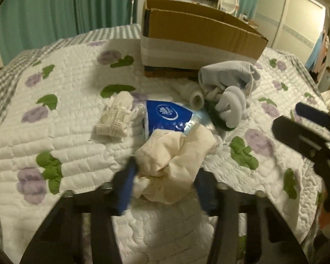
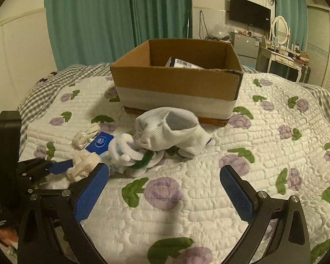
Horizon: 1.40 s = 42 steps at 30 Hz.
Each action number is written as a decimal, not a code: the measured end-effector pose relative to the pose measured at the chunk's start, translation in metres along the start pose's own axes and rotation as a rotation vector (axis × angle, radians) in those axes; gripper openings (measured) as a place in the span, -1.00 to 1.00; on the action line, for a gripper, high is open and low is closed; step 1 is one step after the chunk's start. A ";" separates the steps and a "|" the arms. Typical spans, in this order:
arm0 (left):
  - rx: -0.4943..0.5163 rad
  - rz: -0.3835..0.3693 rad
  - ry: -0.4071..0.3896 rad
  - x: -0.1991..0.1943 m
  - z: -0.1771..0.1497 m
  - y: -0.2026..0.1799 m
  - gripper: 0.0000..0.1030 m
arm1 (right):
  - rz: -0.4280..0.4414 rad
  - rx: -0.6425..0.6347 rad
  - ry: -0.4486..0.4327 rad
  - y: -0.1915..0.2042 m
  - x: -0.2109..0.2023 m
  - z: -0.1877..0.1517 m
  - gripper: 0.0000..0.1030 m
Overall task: Organize soft objects
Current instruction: 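Grasp the cream cloth with the left gripper while the right gripper grasps the white sock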
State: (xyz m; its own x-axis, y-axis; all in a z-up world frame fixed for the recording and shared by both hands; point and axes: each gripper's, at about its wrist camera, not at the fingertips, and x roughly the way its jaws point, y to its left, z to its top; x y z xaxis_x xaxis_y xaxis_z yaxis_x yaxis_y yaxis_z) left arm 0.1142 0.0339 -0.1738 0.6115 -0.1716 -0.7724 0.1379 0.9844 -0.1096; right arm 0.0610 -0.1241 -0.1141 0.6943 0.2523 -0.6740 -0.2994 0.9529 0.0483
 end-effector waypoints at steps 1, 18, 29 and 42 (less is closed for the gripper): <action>-0.007 -0.019 -0.002 -0.002 -0.001 0.001 -0.35 | 0.006 0.008 0.006 0.002 0.001 0.001 0.97; -0.047 0.108 -0.102 -0.036 0.009 0.030 -0.48 | 0.079 0.063 0.084 0.032 0.047 0.011 -0.34; -0.017 0.087 -0.123 -0.058 0.016 0.015 -0.48 | 0.082 0.052 0.090 0.025 0.024 0.011 -0.69; 0.017 0.052 -0.212 -0.111 0.031 -0.013 -0.48 | 0.126 0.049 -0.059 0.020 -0.064 0.027 -0.75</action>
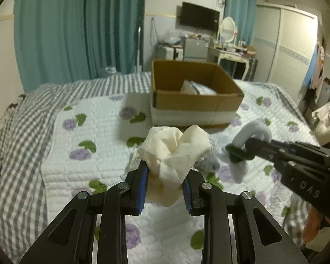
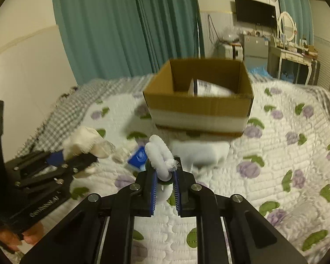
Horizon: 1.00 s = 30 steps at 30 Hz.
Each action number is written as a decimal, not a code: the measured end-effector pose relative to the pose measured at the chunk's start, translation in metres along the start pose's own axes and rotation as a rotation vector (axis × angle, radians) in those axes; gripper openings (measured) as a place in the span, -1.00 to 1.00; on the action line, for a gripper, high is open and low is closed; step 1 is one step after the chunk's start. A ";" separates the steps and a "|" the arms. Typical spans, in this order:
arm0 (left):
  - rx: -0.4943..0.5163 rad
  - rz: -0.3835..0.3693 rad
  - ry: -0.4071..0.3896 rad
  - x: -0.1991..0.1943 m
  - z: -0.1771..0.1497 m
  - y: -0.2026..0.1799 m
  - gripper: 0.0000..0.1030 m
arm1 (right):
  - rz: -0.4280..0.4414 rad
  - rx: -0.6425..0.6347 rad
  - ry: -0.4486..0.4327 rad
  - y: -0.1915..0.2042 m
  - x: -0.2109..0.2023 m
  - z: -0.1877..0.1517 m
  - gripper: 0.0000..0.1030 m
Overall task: Organize soft objects
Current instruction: 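Grasp the cream cloth with the left gripper while the right gripper grasps the white sock, then carry the cloth and sock into the box and release both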
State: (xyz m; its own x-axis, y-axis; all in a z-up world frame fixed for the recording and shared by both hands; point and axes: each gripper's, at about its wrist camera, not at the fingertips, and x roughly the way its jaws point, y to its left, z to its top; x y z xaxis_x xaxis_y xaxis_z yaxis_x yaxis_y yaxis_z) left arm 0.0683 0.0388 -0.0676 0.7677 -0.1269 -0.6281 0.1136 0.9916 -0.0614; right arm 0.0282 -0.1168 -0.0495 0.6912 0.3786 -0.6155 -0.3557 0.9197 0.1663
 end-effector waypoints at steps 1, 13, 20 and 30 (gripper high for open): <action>0.010 -0.001 -0.011 -0.003 0.005 -0.003 -0.48 | 0.003 -0.001 -0.021 0.000 -0.008 0.006 -0.75; 0.122 -0.042 -0.113 0.007 0.087 -0.036 -0.48 | -0.049 -0.070 -0.218 -0.025 -0.044 0.097 -0.75; 0.132 -0.007 -0.111 0.076 0.142 -0.039 -0.48 | -0.060 -0.086 -0.228 -0.060 0.003 0.160 -0.76; 0.159 0.012 -0.007 0.171 0.153 -0.035 -0.40 | -0.106 -0.041 -0.108 -0.106 0.116 0.180 -0.75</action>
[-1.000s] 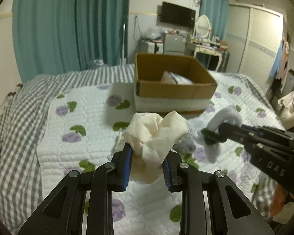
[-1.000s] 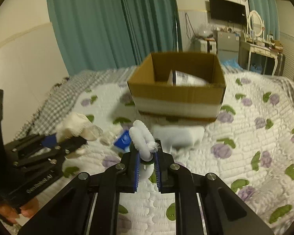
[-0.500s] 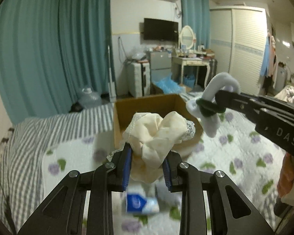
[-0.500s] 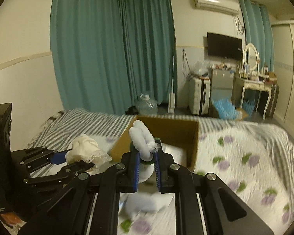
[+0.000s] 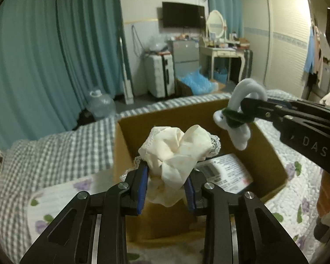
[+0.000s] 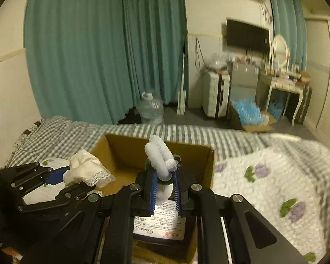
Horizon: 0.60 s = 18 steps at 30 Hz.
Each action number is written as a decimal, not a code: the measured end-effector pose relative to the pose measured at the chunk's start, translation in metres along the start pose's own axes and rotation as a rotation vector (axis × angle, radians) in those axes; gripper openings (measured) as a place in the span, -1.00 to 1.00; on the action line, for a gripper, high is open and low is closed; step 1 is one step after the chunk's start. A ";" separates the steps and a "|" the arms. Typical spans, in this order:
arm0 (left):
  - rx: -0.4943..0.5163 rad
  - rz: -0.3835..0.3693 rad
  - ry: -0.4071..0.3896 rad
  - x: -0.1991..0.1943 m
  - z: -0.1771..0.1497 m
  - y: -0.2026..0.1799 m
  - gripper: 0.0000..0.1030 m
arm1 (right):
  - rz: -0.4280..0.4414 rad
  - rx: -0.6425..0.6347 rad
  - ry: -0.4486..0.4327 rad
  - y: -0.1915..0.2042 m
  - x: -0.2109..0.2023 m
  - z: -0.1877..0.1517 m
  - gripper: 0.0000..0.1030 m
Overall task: Organize soft objects
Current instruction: 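Carry the cloth and sock into the box and release both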
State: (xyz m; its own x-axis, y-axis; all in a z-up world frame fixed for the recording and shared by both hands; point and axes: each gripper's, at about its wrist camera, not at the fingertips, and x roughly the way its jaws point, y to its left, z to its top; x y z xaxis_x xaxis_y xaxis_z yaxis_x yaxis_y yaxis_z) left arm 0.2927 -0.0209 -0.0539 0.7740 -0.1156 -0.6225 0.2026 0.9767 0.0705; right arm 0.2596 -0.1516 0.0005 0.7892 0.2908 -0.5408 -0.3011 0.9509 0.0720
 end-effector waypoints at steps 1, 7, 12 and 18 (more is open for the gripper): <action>-0.002 0.004 0.009 0.004 0.000 0.000 -0.39 | 0.001 0.004 0.000 -0.002 0.005 -0.003 -0.75; -0.024 0.016 -0.010 0.015 0.000 0.003 0.28 | -0.031 0.022 0.014 -0.012 0.022 -0.013 0.04; 0.007 0.022 -0.003 0.012 0.004 -0.002 0.29 | -0.044 0.057 0.003 -0.022 0.016 -0.012 0.53; 0.015 0.024 -0.098 -0.038 0.014 0.001 0.29 | -0.057 0.055 -0.049 -0.022 -0.029 0.002 0.62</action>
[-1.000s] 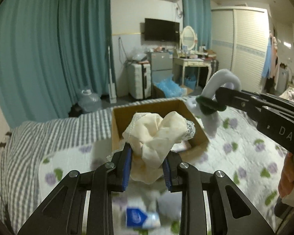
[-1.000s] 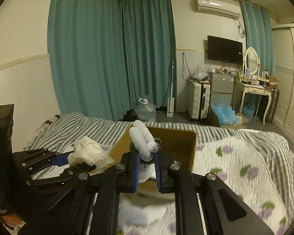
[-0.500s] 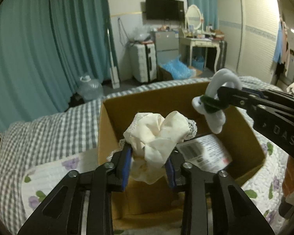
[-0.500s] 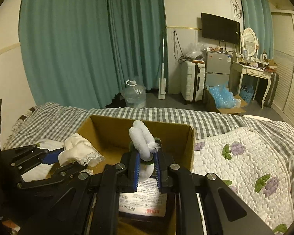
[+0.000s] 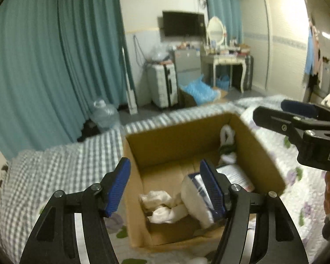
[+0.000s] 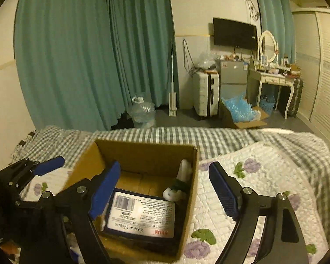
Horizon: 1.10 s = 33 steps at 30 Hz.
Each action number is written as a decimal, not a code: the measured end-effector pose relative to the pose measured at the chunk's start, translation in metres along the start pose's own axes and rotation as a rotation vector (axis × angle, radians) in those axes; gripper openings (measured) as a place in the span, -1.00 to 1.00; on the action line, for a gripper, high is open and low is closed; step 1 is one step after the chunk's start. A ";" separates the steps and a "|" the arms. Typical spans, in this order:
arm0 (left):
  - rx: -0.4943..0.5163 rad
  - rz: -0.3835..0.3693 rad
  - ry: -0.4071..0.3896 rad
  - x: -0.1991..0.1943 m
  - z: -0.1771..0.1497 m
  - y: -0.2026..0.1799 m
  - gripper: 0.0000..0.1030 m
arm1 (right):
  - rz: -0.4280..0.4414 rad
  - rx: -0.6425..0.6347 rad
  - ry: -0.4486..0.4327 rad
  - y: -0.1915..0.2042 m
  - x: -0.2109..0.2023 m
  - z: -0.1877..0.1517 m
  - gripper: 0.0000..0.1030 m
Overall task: Organize soft objects
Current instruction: 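Carry the cloth and sock into the box and release both, then grasp the blue tissue pack with the left gripper while the right gripper grasps the white glove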
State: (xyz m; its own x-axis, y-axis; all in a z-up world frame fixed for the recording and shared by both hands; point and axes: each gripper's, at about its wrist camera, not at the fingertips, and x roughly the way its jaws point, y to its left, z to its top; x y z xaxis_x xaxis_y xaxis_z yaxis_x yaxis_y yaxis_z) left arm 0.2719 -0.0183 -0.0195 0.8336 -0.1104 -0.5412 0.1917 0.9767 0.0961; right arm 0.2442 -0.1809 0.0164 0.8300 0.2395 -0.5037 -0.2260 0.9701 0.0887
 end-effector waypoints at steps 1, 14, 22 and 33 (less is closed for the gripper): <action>-0.010 -0.004 -0.020 -0.012 0.004 0.002 0.29 | -0.002 -0.005 -0.018 0.002 -0.015 0.005 0.63; -0.065 0.038 -0.242 -0.177 0.036 0.020 0.57 | -0.015 -0.125 -0.223 0.050 -0.185 0.031 0.96; -0.023 0.119 -0.263 -0.220 0.012 0.019 0.57 | -0.008 -0.176 -0.260 0.072 -0.237 0.017 0.97; -0.088 0.118 -0.060 -0.151 -0.083 0.023 0.57 | 0.066 -0.202 -0.103 0.087 -0.160 -0.071 0.97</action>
State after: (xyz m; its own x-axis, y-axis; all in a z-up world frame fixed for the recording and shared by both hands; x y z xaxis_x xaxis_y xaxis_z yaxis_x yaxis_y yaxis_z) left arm 0.1072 0.0357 -0.0053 0.8774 -0.0021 -0.4798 0.0468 0.9956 0.0812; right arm 0.0558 -0.1371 0.0436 0.8555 0.3150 -0.4109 -0.3702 0.9270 -0.0601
